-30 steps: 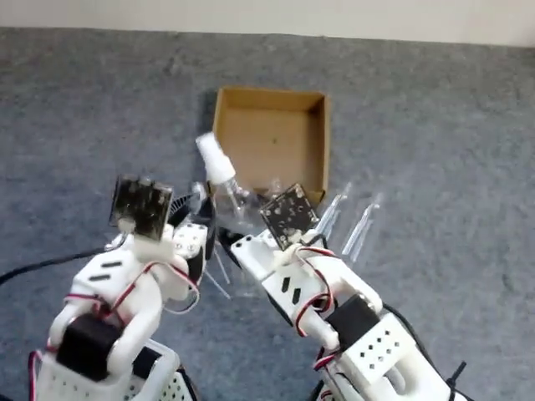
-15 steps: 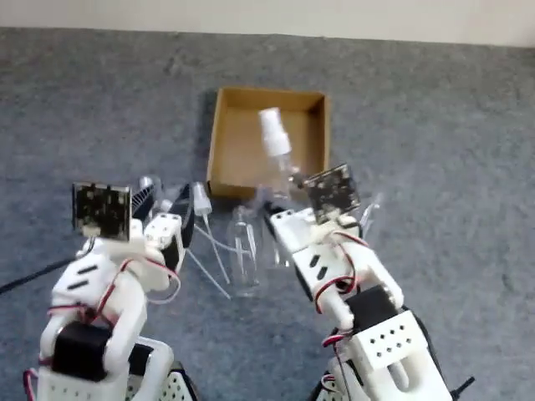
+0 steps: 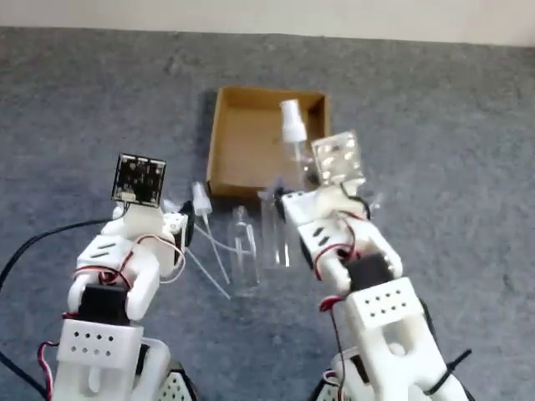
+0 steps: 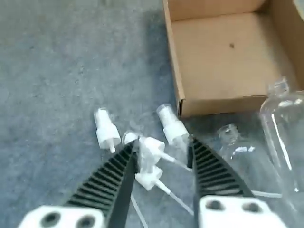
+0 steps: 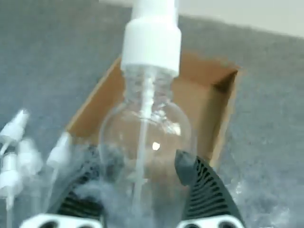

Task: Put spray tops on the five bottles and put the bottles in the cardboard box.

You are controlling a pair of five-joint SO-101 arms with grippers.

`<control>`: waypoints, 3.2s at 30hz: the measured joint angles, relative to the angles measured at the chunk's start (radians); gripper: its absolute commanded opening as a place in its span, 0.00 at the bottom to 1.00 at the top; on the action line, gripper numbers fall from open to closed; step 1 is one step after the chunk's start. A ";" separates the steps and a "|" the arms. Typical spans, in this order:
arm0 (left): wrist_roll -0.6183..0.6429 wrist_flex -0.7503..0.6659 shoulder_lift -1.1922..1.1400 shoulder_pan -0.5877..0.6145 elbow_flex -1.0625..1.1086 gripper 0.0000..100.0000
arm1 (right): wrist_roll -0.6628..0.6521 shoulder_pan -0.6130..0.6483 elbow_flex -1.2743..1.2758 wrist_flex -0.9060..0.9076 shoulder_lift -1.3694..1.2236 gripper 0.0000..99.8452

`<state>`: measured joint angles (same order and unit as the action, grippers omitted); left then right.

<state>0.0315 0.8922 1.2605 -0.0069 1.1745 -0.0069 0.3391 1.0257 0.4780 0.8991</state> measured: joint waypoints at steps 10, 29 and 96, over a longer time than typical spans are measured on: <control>0.000 -0.066 0.000 0.000 0.055 0.13 | -0.187 -0.525 -0.029 0.000 0.002 0.00; 0.000 -0.072 0.000 0.000 0.055 0.13 | -0.187 -0.664 -0.060 -0.069 -0.259 0.00; -0.031 0.003 0.560 -0.121 0.250 0.30 | 0.058 0.391 -0.290 0.192 -0.115 0.00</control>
<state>0.0008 0.8953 1.8205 -0.1281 1.4246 0.0514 0.7304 0.7357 0.6697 0.7841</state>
